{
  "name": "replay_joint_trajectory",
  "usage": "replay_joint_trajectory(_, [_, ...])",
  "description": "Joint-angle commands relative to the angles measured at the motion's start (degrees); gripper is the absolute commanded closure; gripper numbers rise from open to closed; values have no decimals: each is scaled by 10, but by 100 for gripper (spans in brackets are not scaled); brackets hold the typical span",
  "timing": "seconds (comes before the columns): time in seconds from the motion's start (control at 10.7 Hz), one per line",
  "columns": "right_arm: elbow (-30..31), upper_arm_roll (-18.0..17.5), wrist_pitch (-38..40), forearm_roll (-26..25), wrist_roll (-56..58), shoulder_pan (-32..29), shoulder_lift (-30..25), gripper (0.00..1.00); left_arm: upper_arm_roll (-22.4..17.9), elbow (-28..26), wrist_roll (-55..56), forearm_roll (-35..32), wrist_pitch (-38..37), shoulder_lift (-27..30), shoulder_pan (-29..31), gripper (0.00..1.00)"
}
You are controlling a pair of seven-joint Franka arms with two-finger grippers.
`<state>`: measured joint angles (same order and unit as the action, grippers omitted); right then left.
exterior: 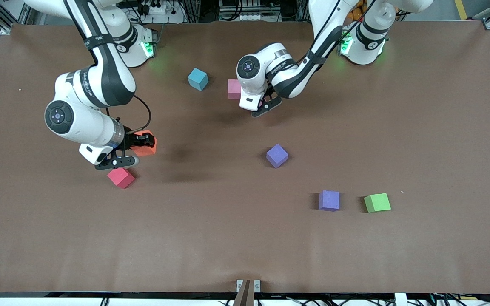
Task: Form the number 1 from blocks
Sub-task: 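Move the left gripper to the second light pink cube and grasp it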
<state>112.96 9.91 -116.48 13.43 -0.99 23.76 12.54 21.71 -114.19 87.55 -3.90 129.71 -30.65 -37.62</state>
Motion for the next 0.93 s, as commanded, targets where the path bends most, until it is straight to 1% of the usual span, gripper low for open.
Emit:
replay_joint_trajectory(0.0, [-5, -3, 9, 8, -7, -6, -5, 55, 2, 4, -6, 7, -1, -4, -1, 6])
replay_joint_trajectory(0.09, [-5, -3, 9, 8, -7, -6, -5, 55, 2, 5, -12, 6, 1, -4, -1, 49])
replay_joint_trajectory(0.19, [-5, -3, 9, 8, -8, -6, -5, 55, 2, 9, -20, 6, 2, -3, 0, 95])
replay_joint_trajectory(0.28, [-5, -3, 9, 8, -9, -6, -4, 55, 2, 12, -34, 5, 2, 0, 0, 100])
replay_joint_trajectory(0.47, [-5, -3, 9, 8, -15, -6, -4, 55, 9, 25, -92, 1, -2, 18, 0, 100])
replay_joint_trajectory(0.56, [-5, -3, 9, 8, -16, -6, -4, 55, 10, 35, -126, -12, -5, 27, 1, 100])
replay_joint_trajectory(0.75, [-4, -4, 9, 9, -23, -6, -6, 55, 11, 73, -151, -45, -24, 23, -2, 100])
replay_joint_trajectory(0.84, [-4, -4, 9, 9, -47, -3, -7, 55, 11, 83, -166, -48, -24, 18, -6, 100])
